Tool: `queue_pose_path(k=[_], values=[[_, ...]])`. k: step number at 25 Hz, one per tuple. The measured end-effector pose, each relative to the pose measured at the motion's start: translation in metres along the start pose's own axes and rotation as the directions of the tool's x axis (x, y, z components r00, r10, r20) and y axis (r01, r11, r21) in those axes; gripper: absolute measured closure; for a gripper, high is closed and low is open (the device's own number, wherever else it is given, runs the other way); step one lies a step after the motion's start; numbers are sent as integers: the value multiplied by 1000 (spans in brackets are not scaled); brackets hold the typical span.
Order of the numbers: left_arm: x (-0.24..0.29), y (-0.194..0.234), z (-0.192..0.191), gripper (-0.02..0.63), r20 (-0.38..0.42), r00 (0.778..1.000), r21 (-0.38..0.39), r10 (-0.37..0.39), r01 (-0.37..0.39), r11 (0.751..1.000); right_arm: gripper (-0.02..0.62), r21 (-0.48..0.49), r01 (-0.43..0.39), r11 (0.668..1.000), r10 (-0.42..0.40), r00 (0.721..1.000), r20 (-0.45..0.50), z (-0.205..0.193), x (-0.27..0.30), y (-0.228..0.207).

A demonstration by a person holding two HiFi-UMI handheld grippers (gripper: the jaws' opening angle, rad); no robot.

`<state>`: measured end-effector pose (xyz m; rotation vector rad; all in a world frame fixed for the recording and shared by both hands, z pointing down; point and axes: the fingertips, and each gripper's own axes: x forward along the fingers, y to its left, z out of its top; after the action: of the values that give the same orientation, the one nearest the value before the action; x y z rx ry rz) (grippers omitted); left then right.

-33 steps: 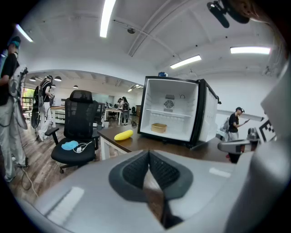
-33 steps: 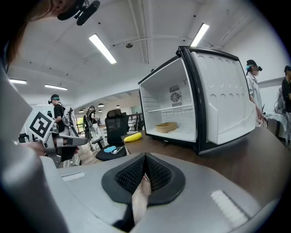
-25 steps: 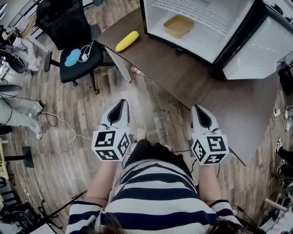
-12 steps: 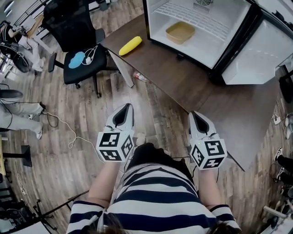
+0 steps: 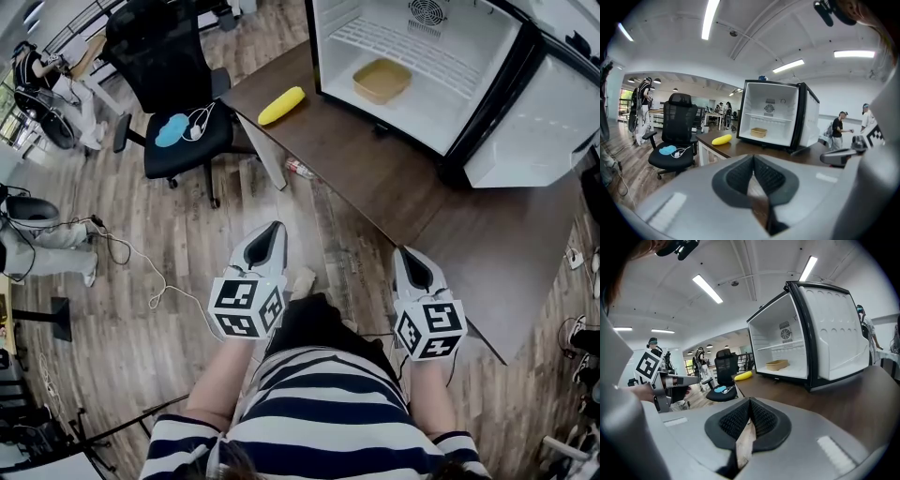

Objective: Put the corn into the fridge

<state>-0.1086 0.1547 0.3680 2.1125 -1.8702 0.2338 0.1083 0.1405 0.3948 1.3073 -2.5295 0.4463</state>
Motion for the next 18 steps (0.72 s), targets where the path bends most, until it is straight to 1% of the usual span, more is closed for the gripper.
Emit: queue_pose_path(k=[8,13,18], values=[[39,14,8,606,-13,998,10,-65,65,998,604,9,54,999,-54,998,-19,7,24,-11],[63,31,17,606,-35,995,38,-98,100,994,604,19,69,997,-68,997,-25,17,50,-9],[92,52,27,606,-47,992,48,-120,122,991,604,17,77,997,-76,996,-41,27,78,-4]])
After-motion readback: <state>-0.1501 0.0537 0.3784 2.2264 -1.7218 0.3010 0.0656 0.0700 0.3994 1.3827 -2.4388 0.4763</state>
